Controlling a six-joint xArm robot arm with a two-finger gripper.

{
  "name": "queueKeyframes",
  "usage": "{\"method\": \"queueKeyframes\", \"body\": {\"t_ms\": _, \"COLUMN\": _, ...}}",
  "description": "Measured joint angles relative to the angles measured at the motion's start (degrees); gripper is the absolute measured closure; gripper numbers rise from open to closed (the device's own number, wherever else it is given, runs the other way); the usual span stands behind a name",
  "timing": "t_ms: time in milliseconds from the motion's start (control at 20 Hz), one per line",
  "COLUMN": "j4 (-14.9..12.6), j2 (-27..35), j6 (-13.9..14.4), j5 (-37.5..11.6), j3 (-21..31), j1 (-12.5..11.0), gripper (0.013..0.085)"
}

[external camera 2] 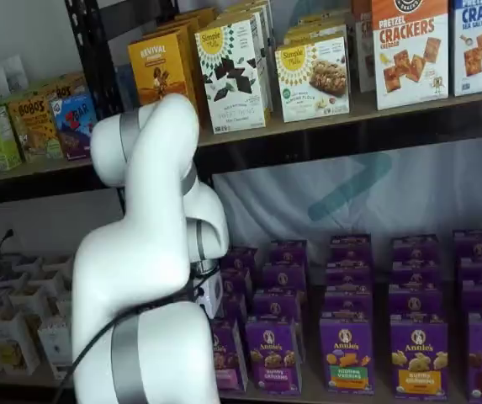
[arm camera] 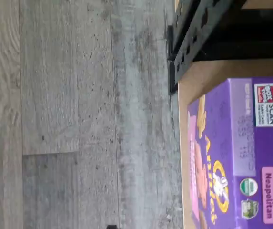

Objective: Pick up the purple box with a pink patch in the middle, on the bottom shelf, the first box from the left

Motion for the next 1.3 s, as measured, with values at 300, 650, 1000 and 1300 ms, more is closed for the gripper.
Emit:
{"method": "queueKeyframes", "body": {"t_ms": 300, "j4": 2.2, "j2": 2.7, "j6": -2.1, "j5": -0.3, "j3": -3.7, "j1": -0.2, "gripper": 0.0130}}
{"method": "queueKeyframes", "body": {"t_ms": 650, "j4": -2.1, "j2": 6.9, "j6": 1.3, "j5": 3.4, "j3": -10.4, "j1": -0.7, "gripper": 0.0130}}
{"method": "queueKeyframes", "body": {"t_ms": 1000, "j4": -4.5, "j2": 9.5, "j6": 3.2, "j5": 3.9, "j3": -12.6, "j1": -1.0, "gripper": 0.0130}}
{"method": "queueKeyframes", "body": {"t_ms": 1300, "j4": -3.9, "j2": 11.0, "j6": 2.1, "j5": 4.4, "j3": -13.9, "j1": -1.5, "gripper": 0.0130}}
